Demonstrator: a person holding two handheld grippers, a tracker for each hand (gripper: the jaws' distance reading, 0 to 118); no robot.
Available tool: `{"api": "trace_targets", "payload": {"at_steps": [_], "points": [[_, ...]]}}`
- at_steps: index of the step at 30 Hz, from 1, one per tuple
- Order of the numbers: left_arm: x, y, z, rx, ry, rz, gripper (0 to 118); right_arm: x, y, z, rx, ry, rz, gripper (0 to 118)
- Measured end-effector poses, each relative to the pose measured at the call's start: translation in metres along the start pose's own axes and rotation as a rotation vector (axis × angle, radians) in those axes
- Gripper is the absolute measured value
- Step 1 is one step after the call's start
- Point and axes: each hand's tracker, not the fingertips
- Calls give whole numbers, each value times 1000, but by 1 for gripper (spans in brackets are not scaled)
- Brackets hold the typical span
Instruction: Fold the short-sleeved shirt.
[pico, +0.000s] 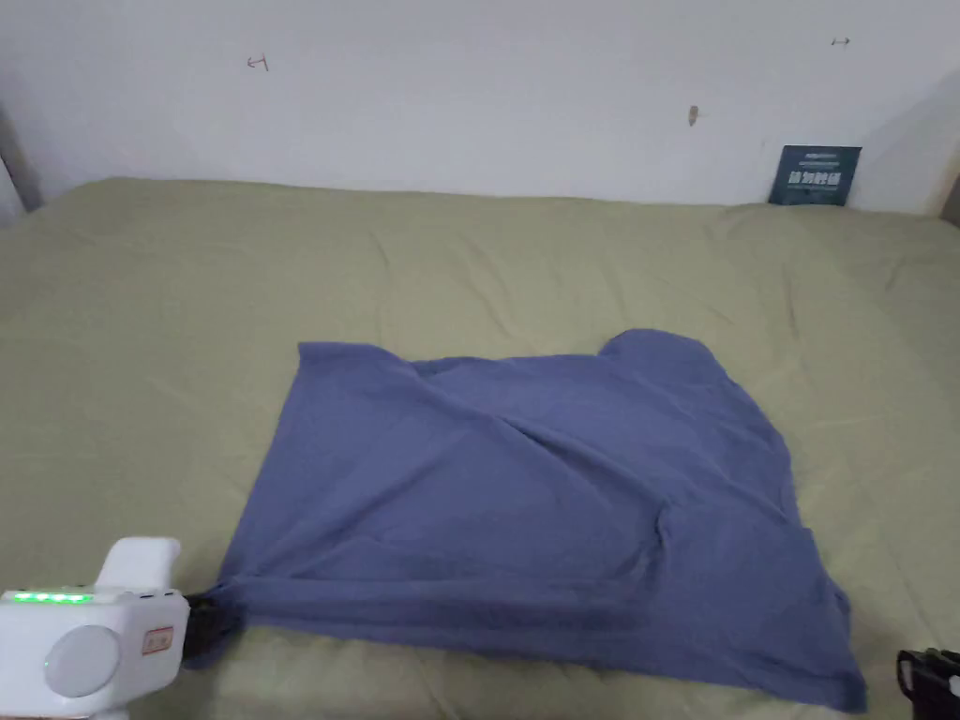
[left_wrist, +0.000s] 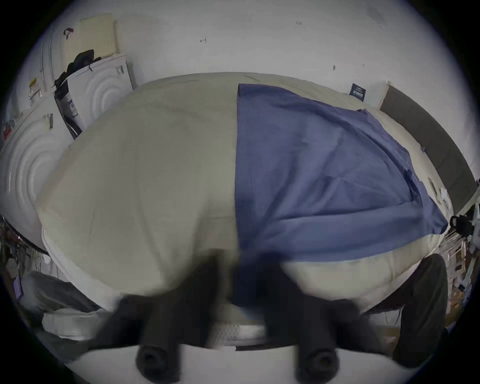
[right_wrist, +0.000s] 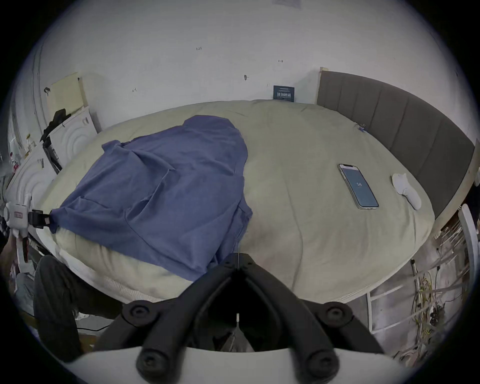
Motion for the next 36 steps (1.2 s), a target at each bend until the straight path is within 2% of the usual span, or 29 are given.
{"api": "trace_targets", "payload": {"at_steps": [2, 3, 4, 5, 7, 8, 11, 13, 14, 15, 19, 22, 26, 34, 36], "points": [[5, -1, 3, 12, -13, -4, 1, 13, 0, -11, -13, 24, -17, 3], [7, -2, 5, 11, -16, -10, 1, 19, 1, -15, -8, 31, -15, 23], [8, -4, 6, 12, -17, -17, 1, 22, 2, -16, -6, 39, -14, 63], [10, -3, 5, 17, -9, -24, 2, 23, 4, -18, -12, 55, -16, 110], [9, -3, 4, 12, -7, -22, 1, 20, 1, -30, -47, 73, -10, 118], [7, -3, 5, 12, -10, -11, 2, 20, -1, -31, -23, 80, -4, 117], [5, 0, 5, 10, -20, 15, 2, 7, -3, -38, -85, 67, 38, 96], [6, 2, 5, 11, -15, 11, 2, 7, -5, -47, -103, 53, 50, 60], [6, 2, 5, 11, -15, 10, 2, 5, -6, -51, -120, 41, 59, 34], [6, 2, 5, 10, -16, 12, 2, 5, -6, -54, -122, 43, 63, 3], [-2, 10, 7, 27, -9, 12, 2, 9, 12, -43, -88, 58, 30, 2], [-5, 28, 11, 38, -22, -8, 2, 8, 38, -33, -23, 42, 79, 2], [-1, 68, 14, 74, -36, -21, 2, 7, 82, -36, 31, 52, 52, 2], [8, 161, -34, 75, -49, -10, 1, 0, 167, -106, 31, 25, 40, 2], [11, 179, -53, 68, -40, -21, 2, -2, 183, -130, 12, 11, 57, 2]]}}
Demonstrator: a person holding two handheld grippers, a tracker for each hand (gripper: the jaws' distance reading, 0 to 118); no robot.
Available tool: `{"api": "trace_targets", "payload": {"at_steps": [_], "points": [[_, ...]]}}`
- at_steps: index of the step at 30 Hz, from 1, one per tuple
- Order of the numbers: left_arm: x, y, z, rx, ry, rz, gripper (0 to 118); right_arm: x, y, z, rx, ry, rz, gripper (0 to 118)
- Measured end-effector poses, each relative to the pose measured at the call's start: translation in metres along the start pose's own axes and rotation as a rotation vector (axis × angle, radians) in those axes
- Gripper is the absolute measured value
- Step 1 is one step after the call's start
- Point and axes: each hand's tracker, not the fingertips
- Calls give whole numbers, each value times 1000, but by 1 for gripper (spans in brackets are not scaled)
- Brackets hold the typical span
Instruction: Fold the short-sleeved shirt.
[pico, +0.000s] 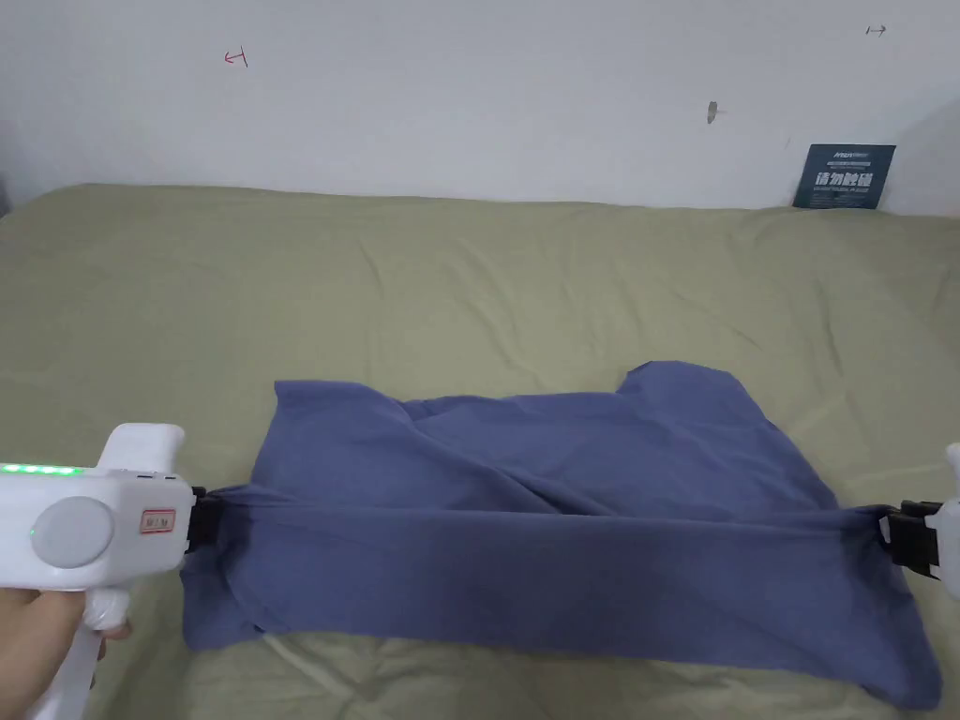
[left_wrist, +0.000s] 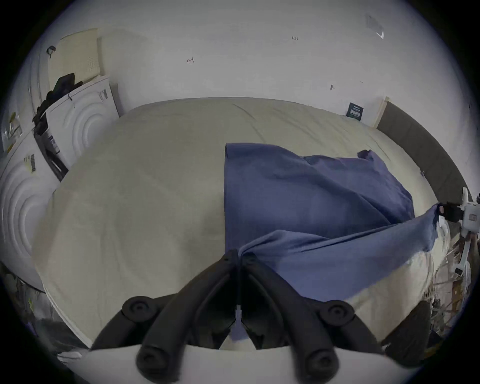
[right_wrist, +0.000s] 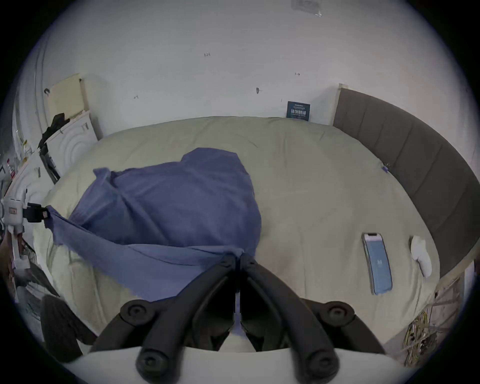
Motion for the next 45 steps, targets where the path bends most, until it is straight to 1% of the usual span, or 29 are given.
{"api": "trace_targets", "payload": {"at_steps": [5, 8, 9, 10, 12, 13, 14, 16, 17, 18, 19, 20, 21, 22, 24, 25, 26, 27, 28, 29, 37, 38, 39, 40, 41, 42, 43, 44, 45], "points": [[4, 20, -51, -59, 12, -5, 2, -4, 17, -57, -85, -38, 53, 2], [2, 20, -72, -92, 10, 18, 2, 3, 14, -88, -102, -36, 54, 2], [3, 18, -74, -92, 7, 32, 10, 4, 12, -91, -103, -30, 38, 7], [2, 16, -73, -78, 0, 46, 34, 8, 9, -96, -110, -14, 20, 30], [-2, 12, -70, -51, 27, 78, 107, 16, 1, -97, -135, 0, -32, 118], [-7, 9, -66, -22, 37, 100, 112, 17, 2, -77, 1, -34, -65, 111], [-12, 7, -60, -15, 28, 113, 112, 5, 0, -53, -76, -11, -56, 105], [-18, 1, -47, -21, 21, 124, 108, 1, -6, -24, -73, -20, -88, 106], [-18, -3, -36, -19, 21, 123, 99, 0, -11, -7, -49, -24, -105, 105], [-18, -8, -28, -15, 27, 115, 66, 24, -21, -28, -52, -26, -112, 95], [-18, -13, -21, -12, 34, 102, 21, 27, -26, -20, -53, -24, -114, 73], [-19, -19, -19, -16, 35, 96, 0, 28, -32, -10, -46, -25, -114, 37], [-19, -25, -16, -9, 41, 87, 0, 27, -39, -2, -39, -33, -115, 0], [-21, -30, -13, -30, 32, 77, 0, 25, -45, 8, -25, -71, -111, 0], [-22, -41, -11, -57, -10, 95, 0, 26, -55, 21, -34, -56, -99, 0], [-17, -45, -10, -72, -28, 94, 2, 24, -61, 25, -36, -50, -103, 0], [-16, -50, -11, -81, -37, 90, 16, 30, -65, 24, -48, -37, -113, 0], [-15, -54, -15, -98, -37, 87, 65, 31, -69, 24, -51, -41, -106, 0], [-16, -57, -20, -114, -33, 82, 103, 31, -72, 24, -57, -46, -104, 0], [-8, -59, -20, -130, -37, 83, 118, 32, -75, 24, -63, -42, -105, 0], [7, -63, -52, -169, 71, 42, 115, 22, -86, 8, -104, -21, -93, 0], [6, -63, -49, -155, 63, 42, 101, 14, -83, 12, -99, -27, -83, 0], [5, -62, -48, -126, 8, 48, 48, 11, -82, 12, -96, -24, -80, 0], [5, -63, -47, -113, 22, 49, 30, 9, -80, 10, -95, -20, -79, 4], [12, -59, -44, -125, -19, 38, 16, 8, -77, 8, -100, -11, -80, 26], [15, -58, -46, -139, -48, 22, 8, 19, -74, -6, -133, 19, -91, 83], [19, -58, -48, -124, 28, -13, 8, 18, -74, -14, -164, 24, -80, 118], [19, -59, -50, -129, 18, -34, 8, 17, -71, -6, -70, -45, -108, 114], [20, -56, -52, -137, 18, -36, 8, 11, -72, -8, -120, 2, -74, 108]]}}
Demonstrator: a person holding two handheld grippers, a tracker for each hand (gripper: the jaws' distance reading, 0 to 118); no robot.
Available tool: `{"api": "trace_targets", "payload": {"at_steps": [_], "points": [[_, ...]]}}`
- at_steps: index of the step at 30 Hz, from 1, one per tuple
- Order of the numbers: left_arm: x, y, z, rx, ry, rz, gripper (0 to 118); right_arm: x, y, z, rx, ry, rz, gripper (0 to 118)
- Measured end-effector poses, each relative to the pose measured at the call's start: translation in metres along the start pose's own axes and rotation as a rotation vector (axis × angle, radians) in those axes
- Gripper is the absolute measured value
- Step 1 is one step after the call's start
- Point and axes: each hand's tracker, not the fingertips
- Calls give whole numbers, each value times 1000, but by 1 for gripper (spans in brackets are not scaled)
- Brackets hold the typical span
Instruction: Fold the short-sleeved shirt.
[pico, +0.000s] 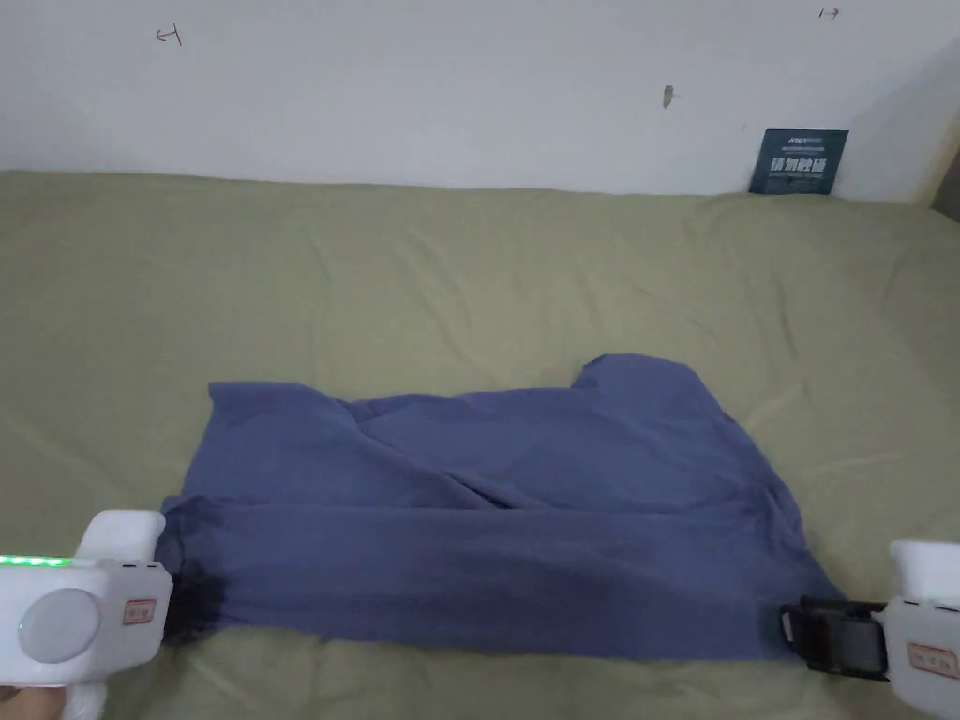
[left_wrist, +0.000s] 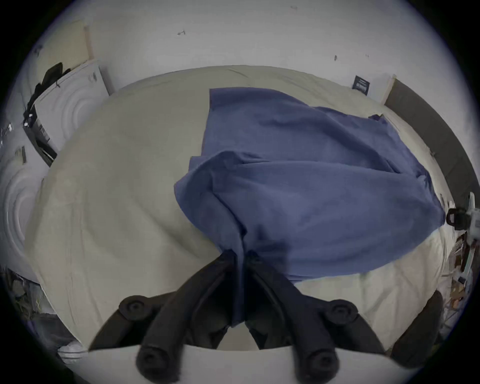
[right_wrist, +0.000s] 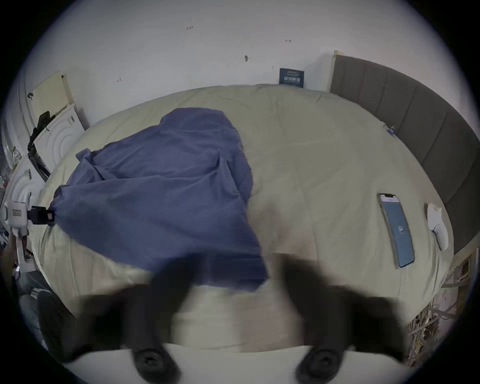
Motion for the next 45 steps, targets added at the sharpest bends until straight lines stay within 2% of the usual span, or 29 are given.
{"api": "trace_targets", "payload": {"at_steps": [2, 3, 4, 6, 7, 8, 15, 17, 20, 21, 26, 32, 33, 34, 36, 37, 38, 39, 41, 42, 43, 44, 45], "points": [[-6, -1, -1, 5, -13, 29, 8, 2, 0, -25, -33, -6, 13, 109], [-10, -2, -2, 6, -22, 44, 8, 2, -1, -32, -40, -11, 15, 101], [-8, -1, 1, 7, -28, 54, 8, 2, -1, -37, -54, -24, 20, 81], [-12, -2, 2, 8, -36, 68, 8, 2, 3, -42, -81, -4, 12, 7], [-13, -2, 3, 9, -36, 69, 8, 1, 0, -39, -59, 13, -6, 7], [-7, -2, 11, 16, -29, 66, 8, -2, 0, -34, -57, -12, 0, 7], [-8, -6, 47, 47, -24, 56, 8, -9, -3, 30, 18, -5, 23, 7], [-7, -11, 59, 46, -22, 48, 8, 1, -10, 31, 6, 34, -4, 7], [-14, -32, 76, 36, -34, 53, 8, 12, -26, 46, 22, 37, 3, 7], [-18, -42, 82, 37, -39, 61, 8, 1, -40, 62, 38, 24, 20, 7], [-30, -99, 109, 23, -46, 88, 8, -5, -94, 92, 11, 64, 12, 7], [-37, -134, 108, -16, -69, 147, 8, -17, -123, 91, -34, 75, 8, 7], [-37, -134, 108, -11, -87, 157, 13, -15, -121, 89, -38, 81, -7, 18], [-39, -134, 108, -5, -95, 153, 37, -15, -119, 89, -38, 80, -16, 42], [-38, -129, 112, 19, -63, 130, 116, -14, -109, 89, -44, 65, -29, 118], [-39, -126, 115, 33, -58, 120, 118, -10, -105, 90, -36, 61, -34, 114], [-42, -119, 121, 82, -42, 125, 118, -5, -99, 95, 121, 44, -59, 109], [-44, -113, 123, 74, -49, 133, 117, -4, -95, 94, 55, 47, -54, 111], [-48, -93, 124, 83, -50, 138, 117, -2, -70, 95, 56, 37, -61, 112], [-48, -84, 121, 99, -39, 139, 116, -2, -60, 94, 73, 32, -61, 105], [-47, -74, 118, 99, -32, 134, 112, -2, -50, 91, 74, 23, -57, 89], [-45, -61, 114, 96, -25, 128, 95, -2, -41, 88, 76, 25, -55, 62], [-44, -50, 108, 91, -26, 120, 83, -2, -33, 84, 86, 26, -54, 50]]}}
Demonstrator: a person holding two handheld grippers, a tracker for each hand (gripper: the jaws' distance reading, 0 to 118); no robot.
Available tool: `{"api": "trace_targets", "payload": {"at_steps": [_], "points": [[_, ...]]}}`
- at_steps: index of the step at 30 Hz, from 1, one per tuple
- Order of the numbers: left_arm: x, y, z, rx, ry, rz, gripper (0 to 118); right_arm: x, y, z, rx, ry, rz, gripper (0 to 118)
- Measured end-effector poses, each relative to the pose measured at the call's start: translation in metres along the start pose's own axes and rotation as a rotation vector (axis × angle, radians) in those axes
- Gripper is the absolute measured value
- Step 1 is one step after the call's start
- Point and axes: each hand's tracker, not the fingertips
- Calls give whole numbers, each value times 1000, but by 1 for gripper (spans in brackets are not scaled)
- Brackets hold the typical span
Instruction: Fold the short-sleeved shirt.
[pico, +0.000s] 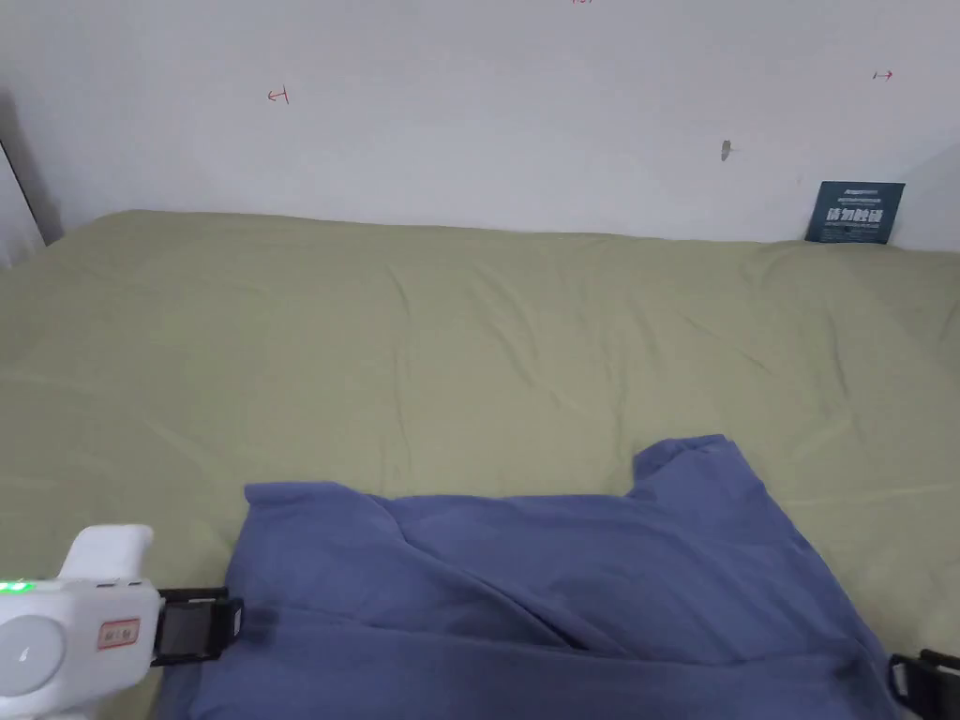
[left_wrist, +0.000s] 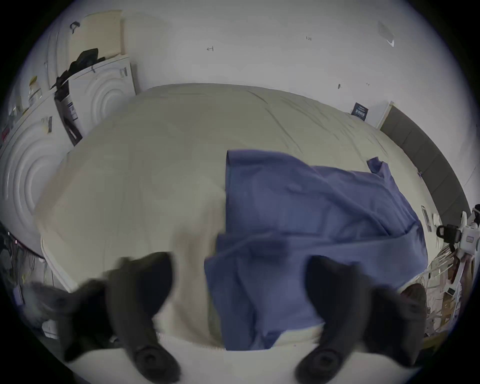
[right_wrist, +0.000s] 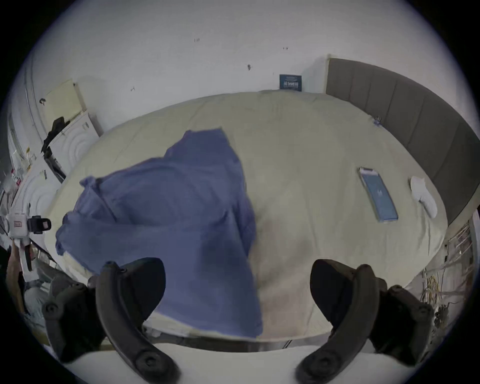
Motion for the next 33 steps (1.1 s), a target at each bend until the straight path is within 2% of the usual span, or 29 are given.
{"api": "trace_targets", "payload": {"at_steps": [2, 3, 7, 9, 10, 11, 12, 13, 14, 18, 19, 20, 21, 22, 23, 25, 26, 27, 28, 29, 31, 33], "points": [[5, 19, -21, 6, 7, -10, 51, -3, 16, -16, -3, -9, 2, 24], [7, 32, -31, 17, 13, -11, 0, -5, 23, -23, 7, -17, -5, 0], [10, 82, -77, -10, 24, -27, 0, -26, 45, -55, -18, -46, 44, 0], [8, 103, -102, -12, 66, -26, 2, -13, 56, -78, -44, -22, 30, 0], [4, 112, -113, -20, 69, -23, 15, -11, 61, -85, -48, -22, 33, 0], [5, 117, -123, -33, 85, -9, 48, -9, 65, -93, -55, -25, 38, 0], [3, 121, -136, -62, 108, 9, 103, -13, 67, -97, -50, -43, 58, 0], [0, 124, -147, -84, 121, 9, 118, -15, 69, -101, -55, -41, 65, 0], [-1, 127, -153, -63, 118, 9, 118, -14, 71, -106, -57, -46, 71, 0], [16, 123, -166, -161, 152, -30, 118, -13, 85, -128, -77, -60, 75, 0], [18, 122, -169, -173, 163, -62, 111, -13, 88, -133, -79, -60, 80, 0], [20, 120, -166, -144, 159, -66, 92, -16, 92, -137, -86, -61, 95, 0], [20, 120, -155, -113, 88, -65, 54, -19, 95, -141, -88, -62, 105, 0], [23, 122, -146, -118, 78, -57, 19, -20, 99, -145, -81, -65, 114, 0], [28, 124, -146, -113, 79, -86, 1, -22, 103, -150, -77, -60, 127, 5], [31, 122, -144, -112, 91, -124, 1, -16, 113, -174, -89, -64, 127, 89], [30, 121, -144, -118, 95, -131, 1, -16, 118, -185, -119, -68, 113, 118], [31, 123, -152, -116, 94, -131, 1, -15, 121, -196, -147, -63, 102, 111], [29, 122, -153, -118, 92, -124, 1, -18, 125, -197, -25, -101, 105, 107], [27, 121, -153, -121, 83, -103, 1, -23, 125, -206, -115, -76, 111, 107], [25, 122, -155, -118, 73, -80, 1, -26, 126, -225, -208, -90, 159, 108], [24, 120, -153, -116, 69, -69, 1, -26, 118, -241, -249, -156, 210, 106]]}}
